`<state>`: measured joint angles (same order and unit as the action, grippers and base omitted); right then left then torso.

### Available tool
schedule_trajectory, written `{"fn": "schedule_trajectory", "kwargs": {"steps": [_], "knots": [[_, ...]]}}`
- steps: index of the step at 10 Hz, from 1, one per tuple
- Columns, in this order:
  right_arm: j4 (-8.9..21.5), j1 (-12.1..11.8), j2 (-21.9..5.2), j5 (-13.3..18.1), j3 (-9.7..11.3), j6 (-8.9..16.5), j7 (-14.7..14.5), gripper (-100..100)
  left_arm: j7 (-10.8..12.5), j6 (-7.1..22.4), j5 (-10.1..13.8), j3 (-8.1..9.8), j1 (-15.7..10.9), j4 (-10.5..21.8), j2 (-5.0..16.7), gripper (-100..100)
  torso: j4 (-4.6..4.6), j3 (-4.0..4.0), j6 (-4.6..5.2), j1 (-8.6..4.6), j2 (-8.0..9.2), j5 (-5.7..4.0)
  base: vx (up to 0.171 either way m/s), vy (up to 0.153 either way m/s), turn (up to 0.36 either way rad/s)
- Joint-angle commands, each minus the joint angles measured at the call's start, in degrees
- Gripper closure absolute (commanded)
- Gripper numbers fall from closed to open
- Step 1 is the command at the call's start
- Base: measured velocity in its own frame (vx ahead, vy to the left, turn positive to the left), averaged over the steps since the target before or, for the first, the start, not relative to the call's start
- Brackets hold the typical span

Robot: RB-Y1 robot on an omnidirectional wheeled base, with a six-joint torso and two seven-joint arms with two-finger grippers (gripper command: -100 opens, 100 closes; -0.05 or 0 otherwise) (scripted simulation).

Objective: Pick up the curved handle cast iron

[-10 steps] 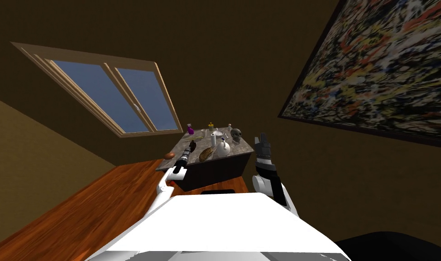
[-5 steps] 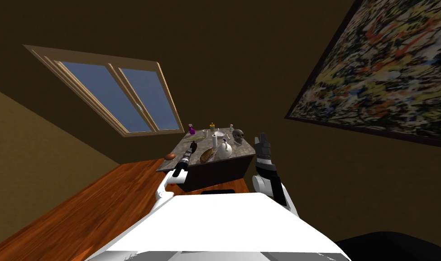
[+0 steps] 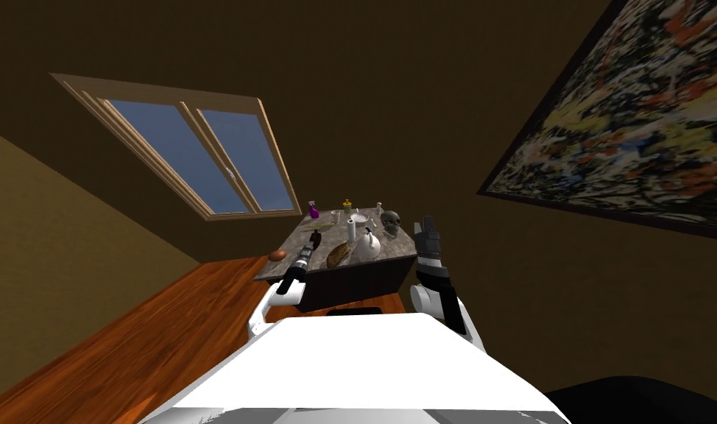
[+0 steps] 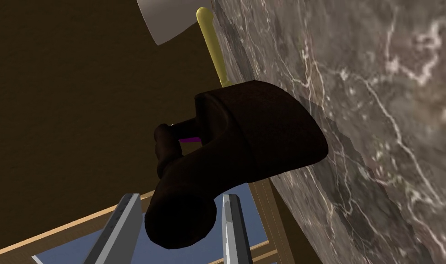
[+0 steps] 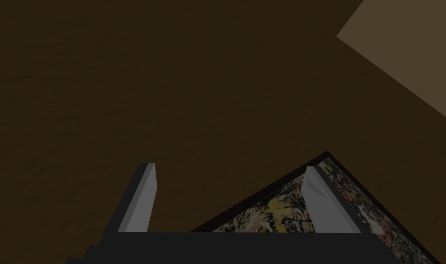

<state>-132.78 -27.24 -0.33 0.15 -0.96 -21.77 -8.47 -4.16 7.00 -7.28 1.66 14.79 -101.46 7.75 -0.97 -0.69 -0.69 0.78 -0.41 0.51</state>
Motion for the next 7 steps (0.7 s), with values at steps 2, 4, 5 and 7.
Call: {"fn": "schedule_trajectory", "kwargs": {"steps": [2, 4, 5, 7], "knots": [[0.0, 0.0, 0.0, 0.0, 0.0, 0.0, 0.0, 0, -3.32, 2.06, 2.81, -2.75, 3.05, -4.39, -2.14, 100, 0.06, 0.11, 0.03, -0.06, 0.16, -0.02, 0.04, 0.018, 0.065], [0.0, 0.0, 0.0, 0.0, 0.0, 0.0, 0.0, 0, -4.83, 2.06, 4.07, -2.75, 4.79, -7.29, -2.14, 100, 0.01, 0.0, -0.03, -0.01, -0.02, 0.01, 0.073, 0.017, 0.054], [0.0, 0.0, 0.0, 0.0, 0.0, 0.0, 0.0, 0, -4.83, 2.06, 4.07, -2.75, 4.79, -9.0, -2.14, 100, 0.06, 0.07, -0.01, -0.03, 0.07, -0.03, 0.015, 0.007, -0.015], [0.0, 0.01, 0.0, 0.0, 0.0, 0.0, 0.0, 0, -4.72, 2.51, 4.12, -2.77, 4.94, -8.65, -1.96, 0, 0.13, 0.21, 0.0, -0.08, 0.29, -0.04, 0.003, 0.002, -0.001]]}}
